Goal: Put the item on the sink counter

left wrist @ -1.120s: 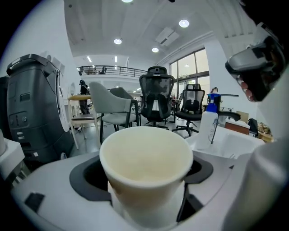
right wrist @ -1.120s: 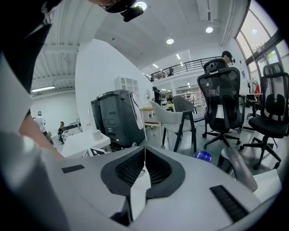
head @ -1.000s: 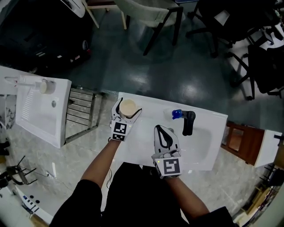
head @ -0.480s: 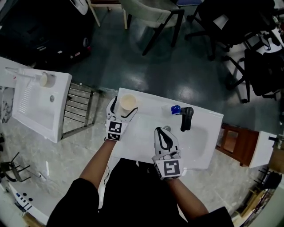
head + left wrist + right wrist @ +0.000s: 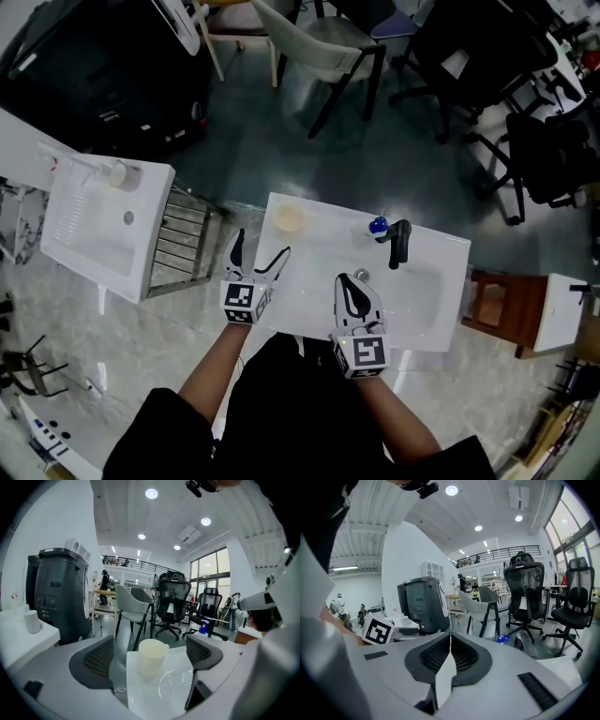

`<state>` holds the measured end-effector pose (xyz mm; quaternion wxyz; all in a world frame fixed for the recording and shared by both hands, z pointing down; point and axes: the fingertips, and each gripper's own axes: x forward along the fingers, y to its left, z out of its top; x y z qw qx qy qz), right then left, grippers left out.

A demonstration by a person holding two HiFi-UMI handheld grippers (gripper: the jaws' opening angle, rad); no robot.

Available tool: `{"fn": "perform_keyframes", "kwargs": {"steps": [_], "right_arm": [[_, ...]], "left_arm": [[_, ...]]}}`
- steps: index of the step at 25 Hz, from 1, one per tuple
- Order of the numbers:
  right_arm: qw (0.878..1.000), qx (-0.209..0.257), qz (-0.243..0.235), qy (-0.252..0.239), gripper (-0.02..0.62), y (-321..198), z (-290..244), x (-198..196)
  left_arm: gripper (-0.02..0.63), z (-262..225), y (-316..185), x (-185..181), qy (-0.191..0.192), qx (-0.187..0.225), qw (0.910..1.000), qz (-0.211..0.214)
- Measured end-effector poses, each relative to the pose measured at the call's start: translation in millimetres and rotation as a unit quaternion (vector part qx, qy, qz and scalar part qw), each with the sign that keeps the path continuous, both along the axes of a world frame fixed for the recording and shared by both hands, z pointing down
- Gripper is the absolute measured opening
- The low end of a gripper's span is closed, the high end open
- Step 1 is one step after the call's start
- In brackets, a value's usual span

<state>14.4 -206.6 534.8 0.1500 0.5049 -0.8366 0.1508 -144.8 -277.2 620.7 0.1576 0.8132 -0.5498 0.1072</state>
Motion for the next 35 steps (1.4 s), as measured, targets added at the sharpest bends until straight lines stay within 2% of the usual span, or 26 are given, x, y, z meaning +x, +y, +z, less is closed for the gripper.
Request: {"fn": "perform_keyframes", "kwargs": {"steps": [3,8,13,16,18,21,22,23,25,26,30,33,35], "right_arm": [[1.0,0.015,0.017,-0.001,0.031,8.2,-15.8,1.1],[0.998,0.031,0.048,0.007,0.032,30.0,-28.7,13.5],[0.996,0.043,0.08,0.01,0.031,54.0,-44.2,24.1],[0.995,0.041,0.094,0.016,0.032,76.7,-47.7,31.1],[0.994,0.035,0.103,0.016,0.032,94.3,-49.2,33.9],[0.993,0.03,0.112,0.016,0.031,117.7,-51.4,34.7],[0.993,0.029,0.112,0.016,0.032,123.5,-52.5,34.4],[0.993,0.028,0.112,0.016,0.032,128.4,-54.3,33.4],[0.994,0.028,0.108,0.013,0.032,135.7,-60.9,29.3],[0.994,0.03,0.104,0.014,0.031,138.1,-65.0,27.4],[0.994,0.043,0.093,0.023,0.032,144.3,-78.9,24.7],[0.995,0.051,0.083,0.017,0.031,154.2,-81.6,23.9],[0.996,0.052,0.078,0.011,0.031,162.5,-83.6,28.6]], "left_arm": [[0.472,-22.1,13.9,-7.1,0.014,0.001,0.9999,0.004],[0.471,-50.6,53.0,29.0,0.014,-0.012,0.9965,0.082],[0.471,-81.9,88.5,51.5,0.042,-0.012,0.9932,0.108],[0.469,-87.4,117.7,73.5,0.066,-0.038,0.9851,0.154],[0.469,-97.0,139.2,85.2,0.072,-0.034,0.9793,0.186],[0.457,-117.3,165.7,95.2,0.095,-0.015,0.9726,0.211],[0.426,-122.8,174.1,98.8,0.109,-0.011,0.9693,0.22],[0.357,-126.7,182.9,102.4,0.123,-0.01,0.965,0.231],[0.148,-129.4,199.9,107.4,0.147,-0.013,0.9575,0.248],[0.086,-129.1,206.4,108.2,0.152,-0.017,0.9566,0.248],[0.017,-133.8,222.7,107.8,0.14,-0.018,0.9633,0.229],[0.015,-145.3,236.2,114.3,0.139,-0.011,0.964,0.227],[0.015,-153.1,243.5,121.1,0.122,0.0,0.9691,0.214]]}}
